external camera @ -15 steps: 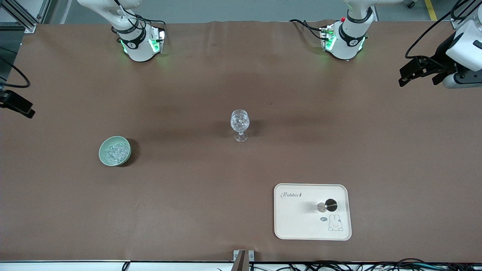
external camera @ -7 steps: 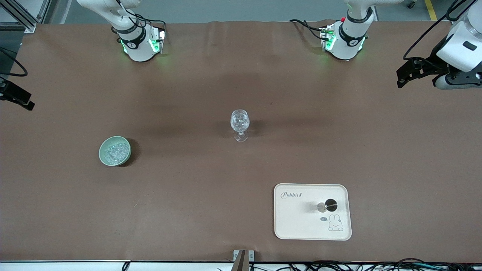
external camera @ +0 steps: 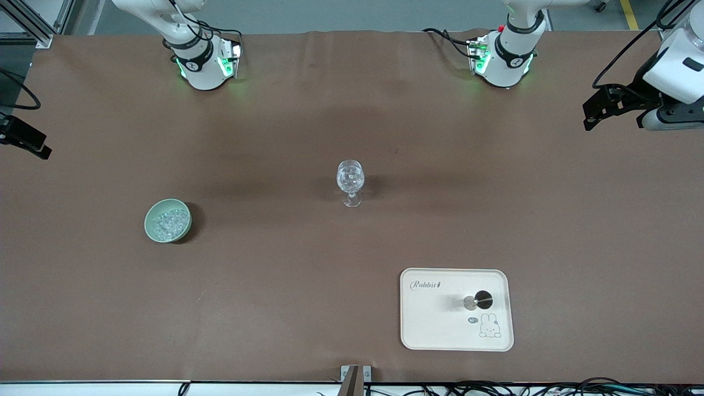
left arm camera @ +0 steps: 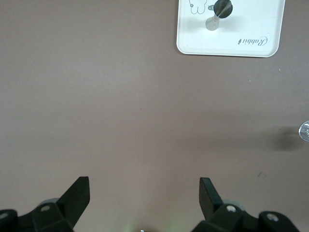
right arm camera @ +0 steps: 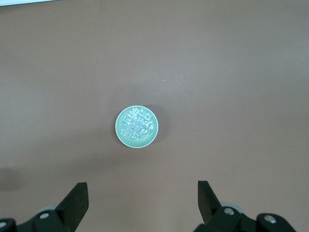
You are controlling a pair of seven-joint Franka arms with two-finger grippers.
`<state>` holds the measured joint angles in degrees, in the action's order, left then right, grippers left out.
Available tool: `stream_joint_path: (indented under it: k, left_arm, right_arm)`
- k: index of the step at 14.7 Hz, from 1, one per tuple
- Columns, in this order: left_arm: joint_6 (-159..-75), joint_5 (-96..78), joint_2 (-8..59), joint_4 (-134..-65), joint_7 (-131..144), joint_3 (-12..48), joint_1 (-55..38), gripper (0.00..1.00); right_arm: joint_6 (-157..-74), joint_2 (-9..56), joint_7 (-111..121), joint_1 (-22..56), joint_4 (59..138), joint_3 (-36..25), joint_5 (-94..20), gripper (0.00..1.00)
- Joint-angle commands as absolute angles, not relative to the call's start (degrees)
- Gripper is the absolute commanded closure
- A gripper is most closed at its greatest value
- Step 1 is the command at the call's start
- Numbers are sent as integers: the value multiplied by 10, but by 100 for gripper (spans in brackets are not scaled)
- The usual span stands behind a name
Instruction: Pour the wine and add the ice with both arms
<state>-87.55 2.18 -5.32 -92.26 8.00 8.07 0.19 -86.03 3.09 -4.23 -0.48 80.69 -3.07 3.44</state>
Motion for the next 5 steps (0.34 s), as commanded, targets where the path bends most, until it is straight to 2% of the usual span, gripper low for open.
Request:
stream_joint_path:
  k: [1, 5]
  left_arm:
    - [-868, 25, -47, -907, 82, 83, 3, 0]
    - [-868, 25, -44, -907, 79, 83, 1, 0]
  right_arm:
    - [-867, 11, -36, -17, 830, -21, 22, 0]
    - [-868, 11, -36, -17, 831, -20, 21, 0]
